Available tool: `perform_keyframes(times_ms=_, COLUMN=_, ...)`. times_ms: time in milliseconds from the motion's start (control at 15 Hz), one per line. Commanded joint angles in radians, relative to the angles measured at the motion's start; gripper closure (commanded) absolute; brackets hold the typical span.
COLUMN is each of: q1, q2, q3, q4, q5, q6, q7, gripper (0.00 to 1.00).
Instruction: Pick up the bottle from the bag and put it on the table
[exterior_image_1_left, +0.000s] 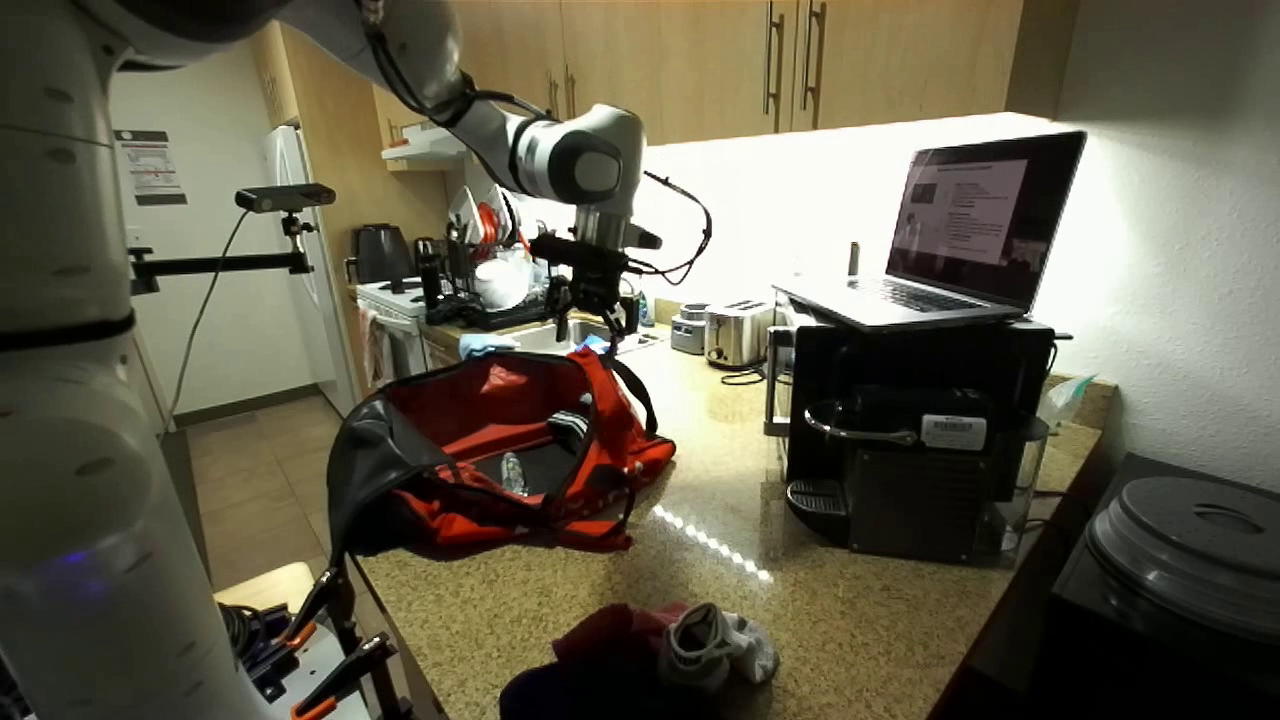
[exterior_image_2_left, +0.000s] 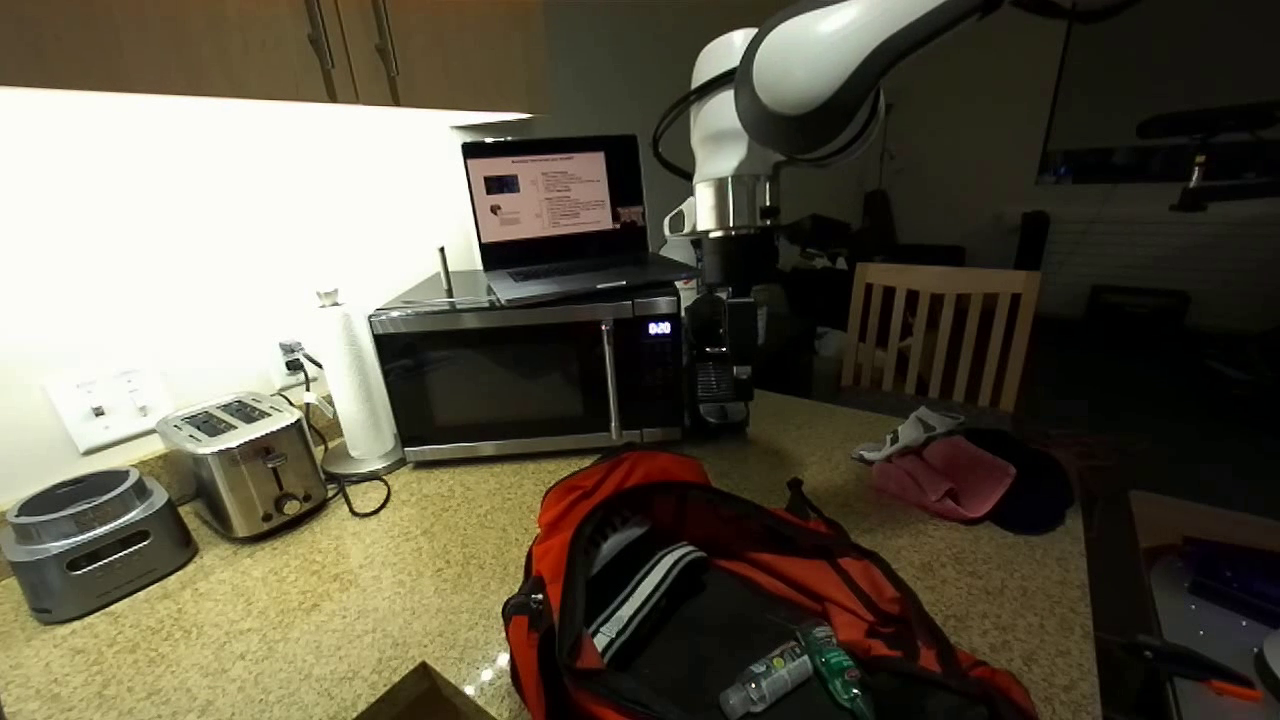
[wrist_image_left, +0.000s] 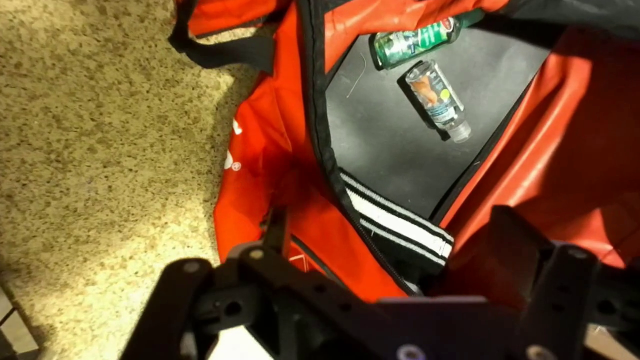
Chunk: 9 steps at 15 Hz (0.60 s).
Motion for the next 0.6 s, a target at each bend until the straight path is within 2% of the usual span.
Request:
perform_keyframes(times_ms=0, q1=-0.010, q2=0.056, q3=0.020, q4=-0.002, q5=0.037, q6=0.050, q7=-0.024, gripper=0.00)
perform_keyframes(times_ms=533, q1=-0.020, q2=0.193, q3=0.080, q4=0.089, q5=0.120, q6=0.026, q7=-0.105, gripper=0.00)
